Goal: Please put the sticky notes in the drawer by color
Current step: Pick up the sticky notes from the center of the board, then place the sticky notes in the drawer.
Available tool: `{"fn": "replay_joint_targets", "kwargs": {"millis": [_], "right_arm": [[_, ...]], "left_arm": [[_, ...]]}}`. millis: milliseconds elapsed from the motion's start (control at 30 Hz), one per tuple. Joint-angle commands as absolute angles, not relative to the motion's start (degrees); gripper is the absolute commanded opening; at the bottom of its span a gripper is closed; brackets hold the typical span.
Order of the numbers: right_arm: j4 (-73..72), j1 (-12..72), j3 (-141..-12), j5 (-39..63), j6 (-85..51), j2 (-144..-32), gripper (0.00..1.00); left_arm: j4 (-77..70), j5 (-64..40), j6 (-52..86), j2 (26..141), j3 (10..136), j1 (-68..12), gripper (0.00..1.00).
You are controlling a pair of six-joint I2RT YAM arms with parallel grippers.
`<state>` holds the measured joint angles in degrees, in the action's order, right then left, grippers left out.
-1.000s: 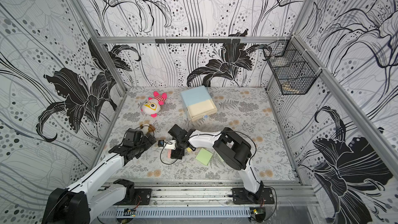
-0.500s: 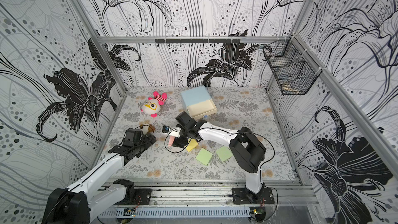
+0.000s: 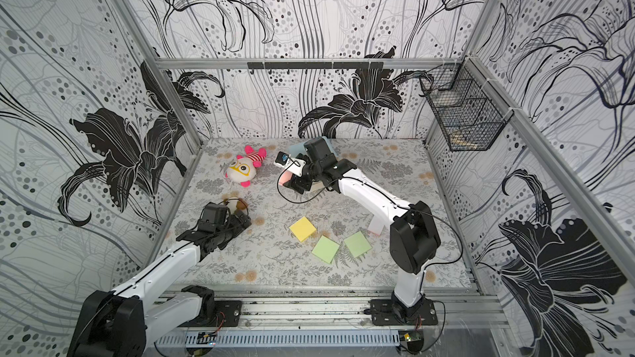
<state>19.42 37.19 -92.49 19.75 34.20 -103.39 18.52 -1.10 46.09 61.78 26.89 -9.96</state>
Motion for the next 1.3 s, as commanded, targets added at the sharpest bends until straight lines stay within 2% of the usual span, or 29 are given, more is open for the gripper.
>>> {"fn": "replay_joint_targets", "kwargs": {"millis": [0,333,733,867,1033,1267], "right_arm": [[23.5,34.3,-96.2,18.3,36.7,-105.3,0.81],[25.7,29.1,-99.2,16.2,37.5,-109.5,0.80],[27.3,28.5,-98.5,13.8,38.2,-110.8,0.82],[27.5,28.6,-98.2,13.5,38.3,-110.5,0.86],[27.5,28.5,-98.2,12.4,38.6,-110.4,0.97],[24.6,28.3,-96.5,12.1,36.8,-106.8,0.99]], "left_arm": [[15.7,-2.1,44.3,62.7,28.4,-9.7,0.99],[12.2,-3.1,44.1,65.3,32.6,-15.7,0.99],[9.5,-3.2,45.3,68.0,32.6,-18.6,1.00],[9.4,-3.0,45.3,68.3,32.5,-18.7,1.00],[9.1,-3.2,45.5,68.4,32.2,-18.7,1.00],[9.1,-3.1,45.1,67.7,32.6,-18.7,1.00]]}}
